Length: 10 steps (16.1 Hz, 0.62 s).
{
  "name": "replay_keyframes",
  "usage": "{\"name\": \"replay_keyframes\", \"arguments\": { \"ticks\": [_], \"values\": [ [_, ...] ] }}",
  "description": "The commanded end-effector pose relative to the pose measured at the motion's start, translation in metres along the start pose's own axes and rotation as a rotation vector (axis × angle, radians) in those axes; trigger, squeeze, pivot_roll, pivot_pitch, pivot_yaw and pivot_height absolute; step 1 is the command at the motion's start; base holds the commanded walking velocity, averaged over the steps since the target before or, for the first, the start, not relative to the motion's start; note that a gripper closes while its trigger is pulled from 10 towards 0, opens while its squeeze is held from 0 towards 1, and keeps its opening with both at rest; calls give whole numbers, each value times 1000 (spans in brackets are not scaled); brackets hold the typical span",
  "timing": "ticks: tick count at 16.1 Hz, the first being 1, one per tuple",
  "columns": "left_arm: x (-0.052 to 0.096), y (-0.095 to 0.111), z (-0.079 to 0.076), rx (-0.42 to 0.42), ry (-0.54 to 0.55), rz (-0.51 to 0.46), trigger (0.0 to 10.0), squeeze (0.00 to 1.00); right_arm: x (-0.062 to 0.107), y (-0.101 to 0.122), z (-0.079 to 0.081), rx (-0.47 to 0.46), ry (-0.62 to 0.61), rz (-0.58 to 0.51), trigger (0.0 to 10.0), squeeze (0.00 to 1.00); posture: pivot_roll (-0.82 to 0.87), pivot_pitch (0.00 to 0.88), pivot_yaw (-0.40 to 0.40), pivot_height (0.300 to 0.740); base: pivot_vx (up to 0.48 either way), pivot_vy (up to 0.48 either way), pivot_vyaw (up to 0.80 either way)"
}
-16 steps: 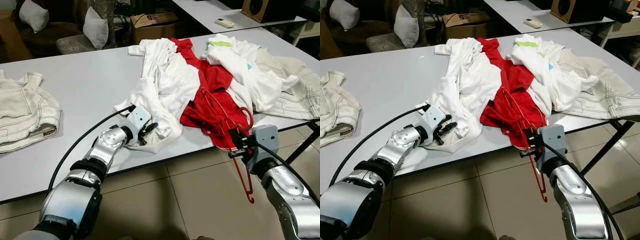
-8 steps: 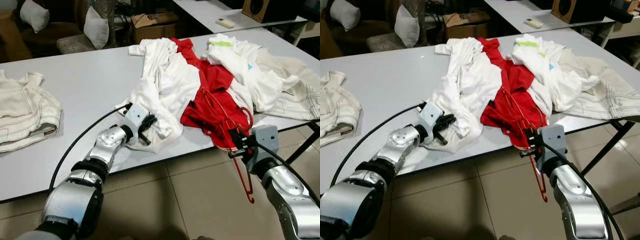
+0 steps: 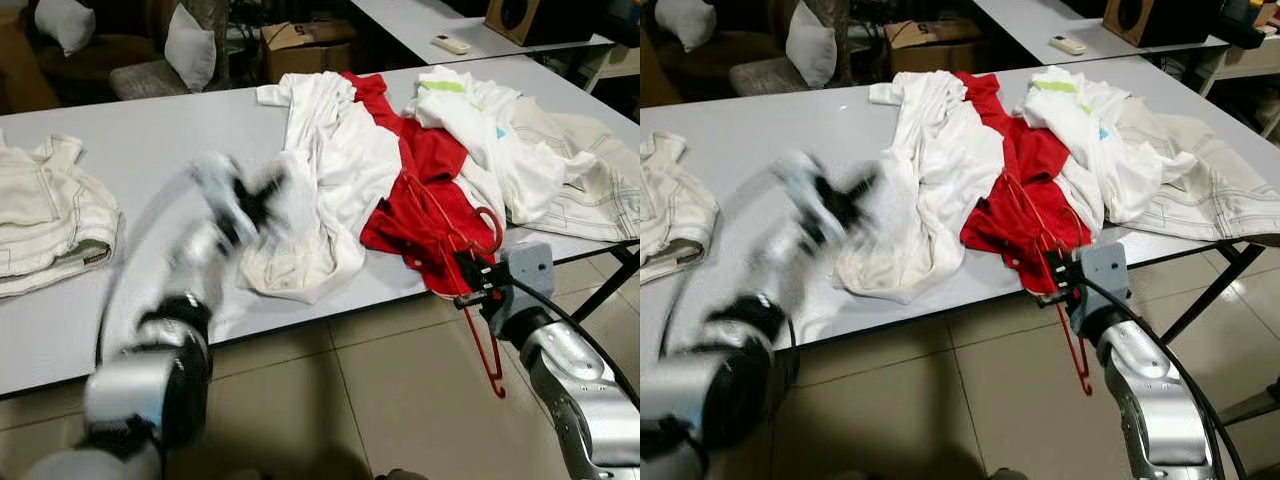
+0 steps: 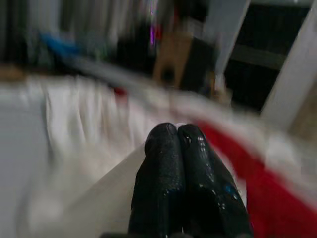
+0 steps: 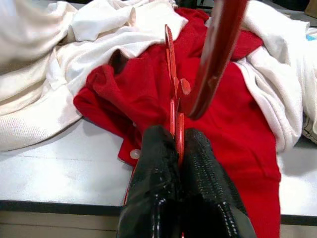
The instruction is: Hang hanger
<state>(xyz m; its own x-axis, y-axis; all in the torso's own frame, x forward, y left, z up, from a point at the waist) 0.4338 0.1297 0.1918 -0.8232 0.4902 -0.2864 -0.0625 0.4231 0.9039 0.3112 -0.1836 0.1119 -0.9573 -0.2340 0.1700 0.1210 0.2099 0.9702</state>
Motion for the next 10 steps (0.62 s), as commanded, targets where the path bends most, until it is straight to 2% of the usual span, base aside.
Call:
{"name": "replay_keyframes", "arguments": {
  "ticks": [1,2,5,6,10],
  "values": [
    [-11,55,-5,-6,-66,-154,0,0,-2,2,0,-4,7,-13,10000,0,-139,0,12,740,0,0,0],
    [-18,106,-14,-36,-137,-257,0,0,-4,3,2,-14,10,-20,10000,0,-134,0,10,740,0,0,0],
    [-21,156,-26,-113,-206,-322,0,0,-6,6,5,-29,17,-35,10000,0,-120,0,10,740,0,0,0],
    [-22,176,-31,-175,-218,-329,0,0,-8,7,8,-45,16,-49,10000,0,-115,0,24,740,0,0,0],
    [-25,172,-40,-185,-249,-303,0,0,-7,7,9,-58,6,-58,10000,0,-121,0,36,740,0,0,0]
  ]
}}
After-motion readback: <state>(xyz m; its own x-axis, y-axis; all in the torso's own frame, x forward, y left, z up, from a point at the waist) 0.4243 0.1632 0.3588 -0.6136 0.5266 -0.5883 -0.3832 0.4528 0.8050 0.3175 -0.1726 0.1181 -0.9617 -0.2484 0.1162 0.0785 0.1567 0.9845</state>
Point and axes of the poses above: a point about 5 cm out from each wrist's last joint towards the gripper, its own x axis pointing back from the gripper into the wrist, its own y axis along the axis of the wrist's last joint, z = x × y, the point moved 6 cm from there along -x, pointing out of the wrist towards the gripper, and after that the axes turned 5 degrees about x, right-handed, at the moved point
